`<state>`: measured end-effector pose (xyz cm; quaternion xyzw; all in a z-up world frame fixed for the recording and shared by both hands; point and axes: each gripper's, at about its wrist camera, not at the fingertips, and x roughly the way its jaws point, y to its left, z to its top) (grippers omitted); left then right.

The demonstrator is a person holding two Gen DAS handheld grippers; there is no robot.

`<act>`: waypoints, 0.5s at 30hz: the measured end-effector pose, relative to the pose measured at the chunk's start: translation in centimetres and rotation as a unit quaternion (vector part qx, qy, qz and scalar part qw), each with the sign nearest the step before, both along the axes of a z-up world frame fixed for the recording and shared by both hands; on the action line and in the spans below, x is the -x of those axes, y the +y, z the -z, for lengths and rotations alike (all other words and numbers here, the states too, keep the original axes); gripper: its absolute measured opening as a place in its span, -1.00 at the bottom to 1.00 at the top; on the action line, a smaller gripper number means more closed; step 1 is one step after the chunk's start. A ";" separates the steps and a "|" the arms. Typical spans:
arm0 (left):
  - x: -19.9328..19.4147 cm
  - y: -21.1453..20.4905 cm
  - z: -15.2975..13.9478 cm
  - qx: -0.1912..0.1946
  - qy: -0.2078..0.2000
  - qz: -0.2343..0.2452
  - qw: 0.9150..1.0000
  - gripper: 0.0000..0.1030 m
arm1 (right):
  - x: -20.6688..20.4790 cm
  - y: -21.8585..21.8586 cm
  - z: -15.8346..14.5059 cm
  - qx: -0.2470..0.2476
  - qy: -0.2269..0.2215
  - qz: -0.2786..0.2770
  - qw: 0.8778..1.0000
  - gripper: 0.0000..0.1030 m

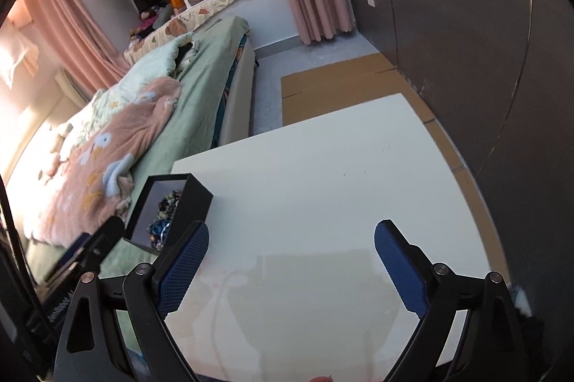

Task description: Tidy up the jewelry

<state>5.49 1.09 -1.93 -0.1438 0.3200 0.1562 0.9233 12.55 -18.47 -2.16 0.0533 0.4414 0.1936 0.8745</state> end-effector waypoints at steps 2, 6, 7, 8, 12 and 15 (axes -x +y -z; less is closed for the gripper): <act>0.2 0.2 -0.1 0.001 -0.001 0.003 1.000 0.97 | 0.4 0.1 -0.2 0.004 -0.005 -0.005 1.000 0.87; 0.6 0.0 -0.3 -0.001 -0.004 0.008 1.000 0.97 | 1.2 0.5 -0.7 0.020 -0.018 -0.014 1.000 0.97; 0.7 0.0 -0.4 -0.003 -0.005 0.010 1.000 0.98 | 1.5 0.5 -0.8 0.023 -0.020 -0.016 0.999 0.97; 0.8 -0.1 -0.5 -0.005 -0.007 0.014 1.000 0.99 | 1.6 0.6 -0.9 0.025 -0.022 -0.017 0.999 0.97; 1.0 -0.4 -0.8 -0.012 -0.010 0.021 1.000 0.99 | 1.8 0.6 -1.3 0.028 -0.026 -0.013 0.999 0.99; 1.0 -0.3 -0.9 -0.005 -0.011 0.024 1.000 0.99 | 1.8 0.3 -1.6 0.022 -0.025 -0.007 0.999 0.99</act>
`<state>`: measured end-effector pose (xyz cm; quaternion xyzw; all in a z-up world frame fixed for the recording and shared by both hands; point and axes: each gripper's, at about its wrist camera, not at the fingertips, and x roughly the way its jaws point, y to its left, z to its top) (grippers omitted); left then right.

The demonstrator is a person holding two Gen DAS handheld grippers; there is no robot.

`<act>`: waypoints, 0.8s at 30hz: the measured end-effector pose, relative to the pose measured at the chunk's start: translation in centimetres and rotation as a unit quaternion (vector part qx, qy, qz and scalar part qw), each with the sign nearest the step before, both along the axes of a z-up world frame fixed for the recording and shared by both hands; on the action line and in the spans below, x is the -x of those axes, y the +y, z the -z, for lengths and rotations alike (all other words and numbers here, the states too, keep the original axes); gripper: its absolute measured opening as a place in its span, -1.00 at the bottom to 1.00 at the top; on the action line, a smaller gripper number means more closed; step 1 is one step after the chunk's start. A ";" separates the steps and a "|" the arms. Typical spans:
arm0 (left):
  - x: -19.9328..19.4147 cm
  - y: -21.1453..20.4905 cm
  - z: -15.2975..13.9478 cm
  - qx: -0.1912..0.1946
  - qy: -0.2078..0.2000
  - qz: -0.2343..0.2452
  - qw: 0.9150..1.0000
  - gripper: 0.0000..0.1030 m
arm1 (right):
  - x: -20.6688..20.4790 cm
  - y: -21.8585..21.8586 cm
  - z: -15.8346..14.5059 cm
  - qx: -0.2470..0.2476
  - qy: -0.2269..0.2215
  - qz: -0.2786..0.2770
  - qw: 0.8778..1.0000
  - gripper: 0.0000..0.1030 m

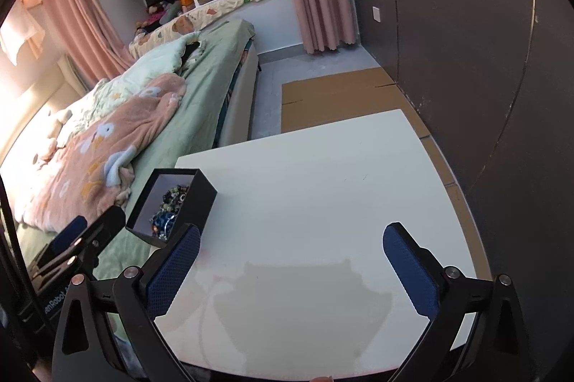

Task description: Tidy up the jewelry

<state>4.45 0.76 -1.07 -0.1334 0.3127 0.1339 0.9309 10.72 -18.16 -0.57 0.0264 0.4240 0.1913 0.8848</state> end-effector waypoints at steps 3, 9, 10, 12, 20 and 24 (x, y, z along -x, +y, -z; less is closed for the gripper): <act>0.0 -0.1 0.0 -0.003 0.002 0.003 1.000 0.99 | -0.1 -0.4 -0.1 -0.009 0.005 0.005 1.000 1.00; 0.1 -0.4 0.0 -0.007 0.002 0.007 1.000 0.99 | -0.1 -0.7 -0.2 -0.011 0.010 0.014 1.000 1.00; 0.2 -0.4 0.0 -0.006 0.002 0.007 1.000 0.99 | -0.1 -0.7 -0.2 -0.010 0.010 0.015 1.000 1.00; 0.2 -0.5 0.0 -0.005 0.002 0.007 1.000 0.99 | -0.1 -0.7 -0.3 -0.008 0.009 0.015 1.000 1.00; 0.2 -0.6 0.0 -0.004 0.002 0.008 1.000 0.99 | -0.1 -0.9 -0.3 -0.009 0.009 0.015 1.000 1.00; 0.3 -0.8 0.0 -0.005 0.001 0.010 1.000 0.99 | -0.1 -0.9 -0.4 -0.008 0.010 0.015 1.000 1.00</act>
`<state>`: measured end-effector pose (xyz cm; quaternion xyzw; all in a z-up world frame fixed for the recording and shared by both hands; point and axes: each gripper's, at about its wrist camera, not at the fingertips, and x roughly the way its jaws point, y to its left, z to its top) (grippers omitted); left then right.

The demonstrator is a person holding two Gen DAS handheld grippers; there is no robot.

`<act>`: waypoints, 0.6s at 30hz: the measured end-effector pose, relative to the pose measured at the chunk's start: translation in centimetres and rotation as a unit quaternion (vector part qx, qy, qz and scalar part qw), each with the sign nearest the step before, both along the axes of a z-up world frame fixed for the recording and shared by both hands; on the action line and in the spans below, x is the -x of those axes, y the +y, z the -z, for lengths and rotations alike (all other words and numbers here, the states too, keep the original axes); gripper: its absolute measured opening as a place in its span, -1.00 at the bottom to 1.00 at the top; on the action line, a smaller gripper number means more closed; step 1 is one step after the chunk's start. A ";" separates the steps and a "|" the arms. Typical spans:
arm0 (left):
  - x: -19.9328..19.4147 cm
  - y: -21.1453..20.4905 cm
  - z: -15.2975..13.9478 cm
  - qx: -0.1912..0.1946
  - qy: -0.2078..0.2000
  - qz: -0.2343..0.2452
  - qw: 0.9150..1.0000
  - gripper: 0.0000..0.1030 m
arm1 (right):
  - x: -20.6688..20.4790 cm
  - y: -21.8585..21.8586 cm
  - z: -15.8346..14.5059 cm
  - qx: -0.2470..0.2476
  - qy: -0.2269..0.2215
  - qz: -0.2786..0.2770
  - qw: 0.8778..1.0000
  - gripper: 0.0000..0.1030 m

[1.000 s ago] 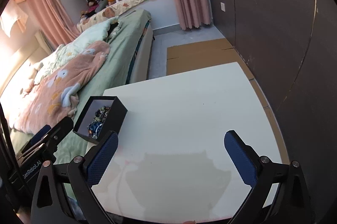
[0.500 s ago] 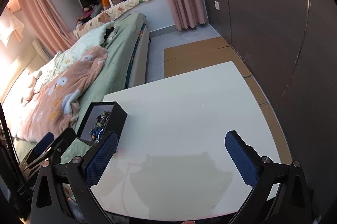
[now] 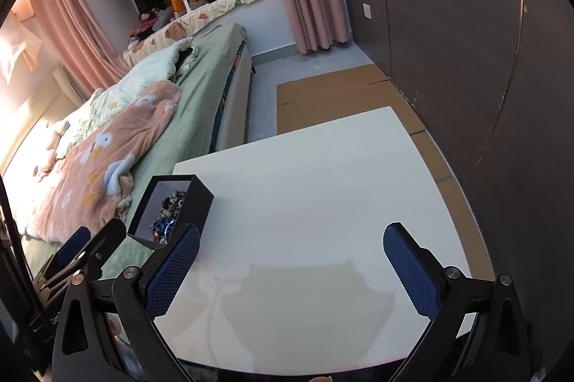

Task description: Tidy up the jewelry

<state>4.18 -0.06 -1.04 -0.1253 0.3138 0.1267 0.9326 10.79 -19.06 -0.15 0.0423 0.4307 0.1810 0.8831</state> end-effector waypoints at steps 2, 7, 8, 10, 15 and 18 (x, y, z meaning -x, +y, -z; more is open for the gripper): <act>0.0 -0.1 0.0 0.001 0.000 0.000 1.000 0.99 | -0.1 -0.1 -0.1 0.002 0.001 0.000 1.000 1.00; 0.1 0.0 -0.1 0.000 0.000 0.002 1.000 0.99 | -0.3 -0.2 0.1 0.008 0.003 0.001 1.000 1.00; 0.1 0.0 -0.1 0.001 -0.001 0.002 1.000 0.99 | -0.3 -0.1 0.2 0.008 0.004 0.002 1.000 1.00; 0.1 0.1 -0.1 0.001 -0.001 0.002 1.000 0.99 | -0.4 -0.2 0.2 0.007 0.004 0.002 1.000 1.00; 0.1 0.1 -0.2 0.002 -0.001 0.002 1.000 0.99 | -0.5 -0.3 0.2 0.002 0.008 -0.001 1.000 1.00; 0.1 0.1 -0.2 0.003 -0.001 0.002 1.000 0.99 | -0.5 -0.2 0.5 0.003 0.008 0.001 1.000 1.00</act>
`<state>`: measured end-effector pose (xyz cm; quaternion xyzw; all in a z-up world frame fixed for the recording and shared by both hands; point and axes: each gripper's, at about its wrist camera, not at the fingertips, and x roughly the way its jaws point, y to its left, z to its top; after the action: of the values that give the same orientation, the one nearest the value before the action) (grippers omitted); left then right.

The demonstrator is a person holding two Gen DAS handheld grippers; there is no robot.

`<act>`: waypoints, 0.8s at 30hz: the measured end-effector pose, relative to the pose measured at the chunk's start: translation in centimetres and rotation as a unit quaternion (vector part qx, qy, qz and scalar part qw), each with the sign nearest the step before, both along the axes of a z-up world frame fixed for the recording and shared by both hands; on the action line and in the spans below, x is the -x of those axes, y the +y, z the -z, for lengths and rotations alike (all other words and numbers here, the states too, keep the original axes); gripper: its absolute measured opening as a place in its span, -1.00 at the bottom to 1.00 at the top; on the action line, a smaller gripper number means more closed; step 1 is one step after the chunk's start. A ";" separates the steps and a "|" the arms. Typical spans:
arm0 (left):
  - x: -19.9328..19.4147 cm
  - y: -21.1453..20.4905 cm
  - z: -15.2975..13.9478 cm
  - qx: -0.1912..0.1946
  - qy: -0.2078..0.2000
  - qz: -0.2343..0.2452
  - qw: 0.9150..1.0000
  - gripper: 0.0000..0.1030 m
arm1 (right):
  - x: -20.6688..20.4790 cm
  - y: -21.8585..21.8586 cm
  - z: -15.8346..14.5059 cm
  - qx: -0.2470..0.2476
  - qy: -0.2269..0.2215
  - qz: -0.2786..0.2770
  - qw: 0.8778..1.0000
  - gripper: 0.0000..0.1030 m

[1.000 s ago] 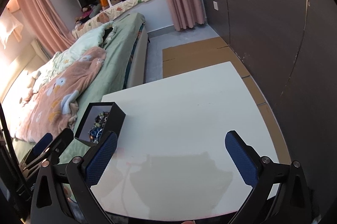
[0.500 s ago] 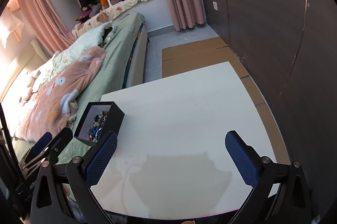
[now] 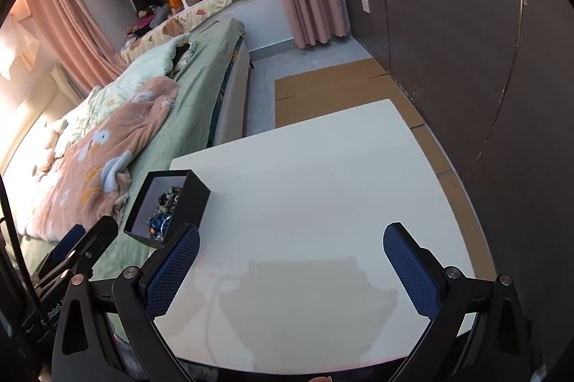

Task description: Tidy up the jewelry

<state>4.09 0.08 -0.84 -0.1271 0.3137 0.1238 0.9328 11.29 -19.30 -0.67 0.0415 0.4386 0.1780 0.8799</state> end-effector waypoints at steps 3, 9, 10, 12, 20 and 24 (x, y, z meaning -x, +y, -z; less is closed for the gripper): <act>0.0 0.0 0.0 0.001 0.001 0.001 1.000 0.99 | 0.0 0.0 0.0 0.005 -0.002 0.002 1.000 1.00; -0.1 0.0 0.0 0.001 0.002 0.001 1.000 0.99 | 0.1 0.2 0.1 0.009 -0.002 0.002 1.000 1.00; -0.1 0.0 0.0 0.001 0.002 0.002 1.000 0.99 | 0.1 0.3 0.1 0.008 -0.001 0.002 1.000 1.00; -0.1 -0.1 0.0 0.003 0.001 0.001 1.000 0.99 | 0.1 0.2 0.1 0.006 0.000 0.003 1.000 1.00; -0.3 -0.3 -0.1 -0.003 -0.005 0.001 1.000 0.99 | 0.1 0.5 0.2 0.015 0.000 0.001 1.000 1.00; -0.6 -0.3 0.1 0.000 -0.003 0.003 1.000 0.99 | 0.0 0.7 0.2 0.027 -0.001 0.004 1.000 1.00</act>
<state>4.73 -0.17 -0.90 -0.1260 0.3109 0.1204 0.9343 11.24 -18.62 -0.91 0.0196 0.4425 0.1632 0.8816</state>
